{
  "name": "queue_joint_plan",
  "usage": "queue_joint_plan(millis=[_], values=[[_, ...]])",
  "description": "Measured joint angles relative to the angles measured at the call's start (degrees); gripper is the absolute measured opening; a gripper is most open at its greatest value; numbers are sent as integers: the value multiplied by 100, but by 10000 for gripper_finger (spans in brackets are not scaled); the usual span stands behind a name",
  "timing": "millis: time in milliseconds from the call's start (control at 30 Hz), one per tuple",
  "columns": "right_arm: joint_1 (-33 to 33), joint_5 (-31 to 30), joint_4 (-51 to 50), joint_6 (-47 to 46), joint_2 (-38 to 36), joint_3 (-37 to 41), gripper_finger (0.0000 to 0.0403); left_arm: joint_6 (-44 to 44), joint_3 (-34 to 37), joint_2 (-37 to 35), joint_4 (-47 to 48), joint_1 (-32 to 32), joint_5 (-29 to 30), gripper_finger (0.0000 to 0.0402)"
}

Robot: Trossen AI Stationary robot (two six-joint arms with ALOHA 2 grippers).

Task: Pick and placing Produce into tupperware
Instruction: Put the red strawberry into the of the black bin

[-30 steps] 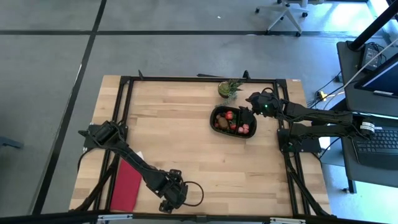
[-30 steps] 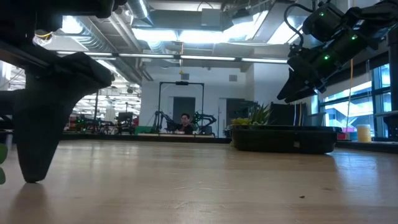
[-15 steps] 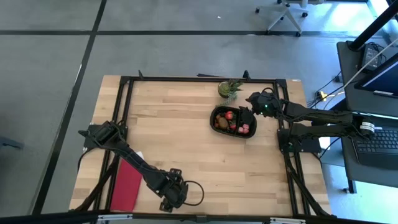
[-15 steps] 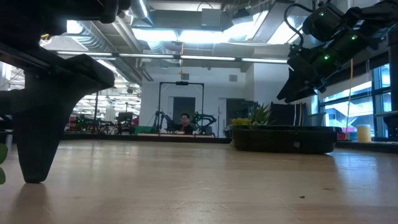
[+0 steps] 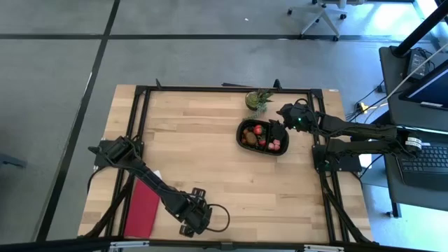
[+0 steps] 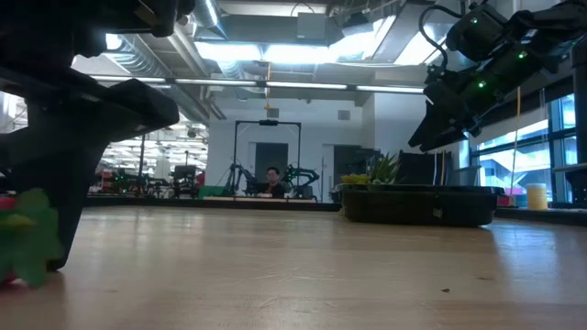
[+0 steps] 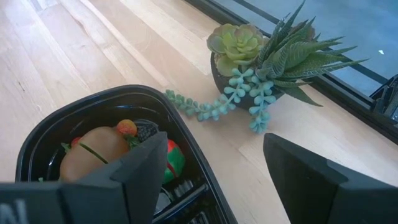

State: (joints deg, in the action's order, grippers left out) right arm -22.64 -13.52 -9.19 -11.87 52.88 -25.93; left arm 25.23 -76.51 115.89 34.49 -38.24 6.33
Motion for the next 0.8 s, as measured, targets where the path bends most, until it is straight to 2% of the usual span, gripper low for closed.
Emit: queue_joint_plan(millis=[233, 500, 800], values=[[0, 0, 0, -3, 0, 0, 268, -194, 0, 3, -64, -4, 76, 126], [-1, 0, 0, -5, 0, 0, 268, -306, 0, 5, -78, 16, 103, 141], [0, 0, 9, -17, 0, 2, 268, -371, 11, -144, 227, 287, 132, 123]])
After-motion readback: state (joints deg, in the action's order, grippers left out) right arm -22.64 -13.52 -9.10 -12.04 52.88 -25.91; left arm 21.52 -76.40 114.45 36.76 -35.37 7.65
